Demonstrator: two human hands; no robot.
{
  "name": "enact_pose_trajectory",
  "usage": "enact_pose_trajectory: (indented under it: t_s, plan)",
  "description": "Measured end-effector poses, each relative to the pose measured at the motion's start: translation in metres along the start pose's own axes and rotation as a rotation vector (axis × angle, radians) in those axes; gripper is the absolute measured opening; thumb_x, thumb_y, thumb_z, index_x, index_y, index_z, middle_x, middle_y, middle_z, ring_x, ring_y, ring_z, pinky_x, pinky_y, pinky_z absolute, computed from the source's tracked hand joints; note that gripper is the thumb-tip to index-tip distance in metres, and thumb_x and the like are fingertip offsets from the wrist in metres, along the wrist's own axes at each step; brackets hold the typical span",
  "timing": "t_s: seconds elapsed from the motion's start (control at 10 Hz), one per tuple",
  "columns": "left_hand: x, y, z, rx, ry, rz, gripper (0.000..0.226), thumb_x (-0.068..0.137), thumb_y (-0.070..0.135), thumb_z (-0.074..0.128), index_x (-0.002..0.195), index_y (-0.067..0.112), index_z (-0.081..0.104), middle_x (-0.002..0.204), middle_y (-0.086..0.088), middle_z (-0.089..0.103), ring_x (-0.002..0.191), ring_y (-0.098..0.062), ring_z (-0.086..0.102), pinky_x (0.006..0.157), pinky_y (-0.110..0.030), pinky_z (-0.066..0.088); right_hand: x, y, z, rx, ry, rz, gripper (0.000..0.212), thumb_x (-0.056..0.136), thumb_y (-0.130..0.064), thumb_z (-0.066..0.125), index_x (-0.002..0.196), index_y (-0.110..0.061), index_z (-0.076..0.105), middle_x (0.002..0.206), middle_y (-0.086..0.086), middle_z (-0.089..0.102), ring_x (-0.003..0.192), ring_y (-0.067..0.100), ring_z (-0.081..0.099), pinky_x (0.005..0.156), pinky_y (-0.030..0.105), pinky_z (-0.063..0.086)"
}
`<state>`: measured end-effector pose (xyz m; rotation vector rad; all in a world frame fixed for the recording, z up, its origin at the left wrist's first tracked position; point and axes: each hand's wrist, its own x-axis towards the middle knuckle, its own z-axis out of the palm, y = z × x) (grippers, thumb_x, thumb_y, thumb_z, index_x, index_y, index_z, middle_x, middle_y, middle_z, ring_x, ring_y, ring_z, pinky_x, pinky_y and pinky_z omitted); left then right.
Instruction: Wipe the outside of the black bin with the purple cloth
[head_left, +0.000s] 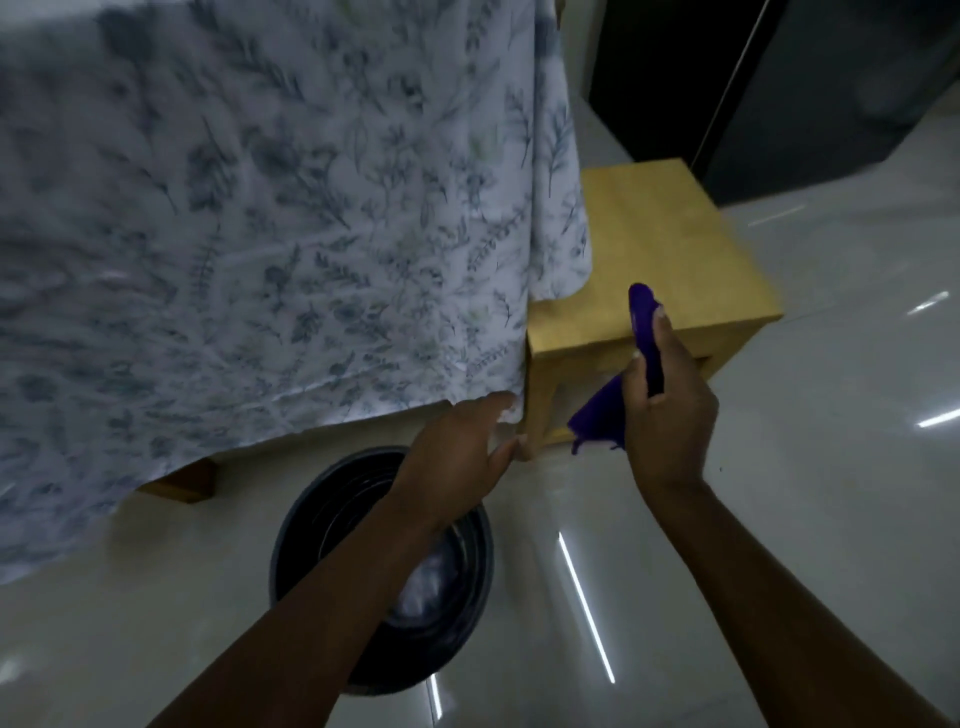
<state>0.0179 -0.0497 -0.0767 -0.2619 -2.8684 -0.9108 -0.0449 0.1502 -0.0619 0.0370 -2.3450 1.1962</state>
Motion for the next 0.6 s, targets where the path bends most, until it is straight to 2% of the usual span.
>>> enact_pose_trajectory:
  t_s: [0.1,0.2,0.3,0.4,0.5,0.6]
  plan:
    - [0.013,0.008,-0.035,0.009,-0.006,-0.047,0.053,0.089,0.045,0.052,0.133,0.014,0.053,0.124,-0.005,0.065,0.109,-0.018,0.061,0.095,-0.032,0.050,0.048,0.003,0.022,-0.184,-0.261,-0.012,0.051,0.096,-0.016,0.050,0.144,-0.007,0.037,0.145,0.017,0.046,0.137,0.031,0.039,0.111,0.044,0.034]
    - [0.020,0.011,-0.056,0.022,-0.020,-0.076,0.051,0.090,0.041,0.055,0.134,0.015,0.052,0.124,-0.005,0.064,0.110,-0.018,0.061,0.095,-0.034,0.050,0.062,0.006,0.035,-0.478,-0.565,-0.014,0.056,0.098,-0.025,0.044,0.149,-0.010,0.026,0.156,0.014,0.029,0.145,0.035,0.020,0.114,0.052,0.024]
    - [0.022,0.020,-0.080,0.028,-0.028,-0.116,0.052,0.091,0.037,0.058,0.136,0.014,0.050,0.128,-0.006,0.062,0.115,-0.019,0.059,0.100,-0.032,0.046,0.061,-0.008,0.028,-0.504,-0.673,0.001,0.056,0.098,-0.025,0.043,0.148,-0.006,0.027,0.158,0.013,0.025,0.146,0.033,0.017,0.114,0.052,0.019]
    - [0.027,0.030,-0.099,0.021,-0.035,-0.142,0.053,0.091,0.036,0.059,0.138,0.014,0.048,0.132,-0.007,0.059,0.119,-0.020,0.056,0.103,-0.032,0.043,0.061,-0.031,0.010,-0.325,-0.581,-0.023,0.051,0.093,-0.015,0.052,0.141,-0.001,0.040,0.148,0.018,0.042,0.139,0.034,0.035,0.112,0.047,0.029]
    - [0.046,0.052,-0.137,0.024,0.021,-0.122,0.055,0.090,0.038,0.056,0.137,0.011,0.048,0.135,-0.009,0.057,0.122,-0.022,0.055,0.106,-0.033,0.040,0.074,-0.081,-0.019,-0.239,-0.427,-0.099,0.038,0.087,-0.012,0.055,0.124,-0.002,0.055,0.121,0.015,0.062,0.113,0.030,0.057,0.094,0.031,0.043]
    - [0.057,0.071,-0.161,0.024,0.024,-0.145,0.058,0.089,0.044,0.051,0.136,0.010,0.050,0.133,-0.010,0.059,0.120,-0.023,0.056,0.105,-0.034,0.041,0.085,-0.122,-0.041,-0.206,-0.385,-0.089,0.034,0.086,-0.010,0.058,0.119,-0.004,0.056,0.115,0.013,0.064,0.105,0.028,0.059,0.089,0.026,0.039]
